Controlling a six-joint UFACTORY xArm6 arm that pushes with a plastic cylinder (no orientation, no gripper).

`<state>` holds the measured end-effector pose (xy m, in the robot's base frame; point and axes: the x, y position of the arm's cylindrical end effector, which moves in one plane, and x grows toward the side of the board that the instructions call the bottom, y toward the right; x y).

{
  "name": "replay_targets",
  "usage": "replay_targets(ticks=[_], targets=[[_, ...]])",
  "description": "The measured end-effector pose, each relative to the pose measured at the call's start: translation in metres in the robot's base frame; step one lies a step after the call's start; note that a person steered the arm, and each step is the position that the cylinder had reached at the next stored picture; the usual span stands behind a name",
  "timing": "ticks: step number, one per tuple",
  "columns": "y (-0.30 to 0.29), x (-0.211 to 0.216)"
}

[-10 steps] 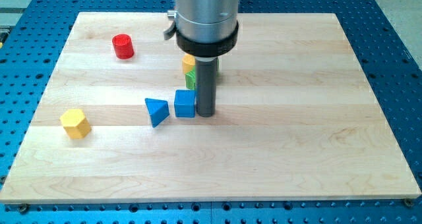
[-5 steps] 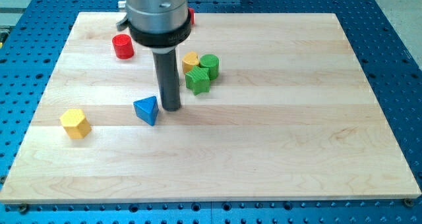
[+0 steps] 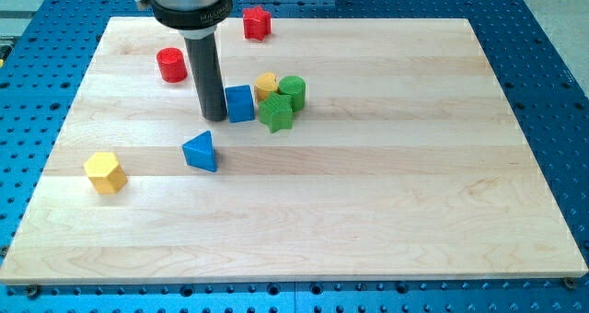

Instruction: Place the red circle to the top of the blue cube

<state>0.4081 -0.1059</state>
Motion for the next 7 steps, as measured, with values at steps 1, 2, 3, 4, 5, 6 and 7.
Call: replay_targets(ticks=[1,2,3,4,5,6,7], targets=[[-0.05,0.022],[-0.101,-0.036],[-0.103,-0.1],[-0.049,-0.103],[-0.011,-0.076],[-0.007,-0.111],[0.002,-0.093]])
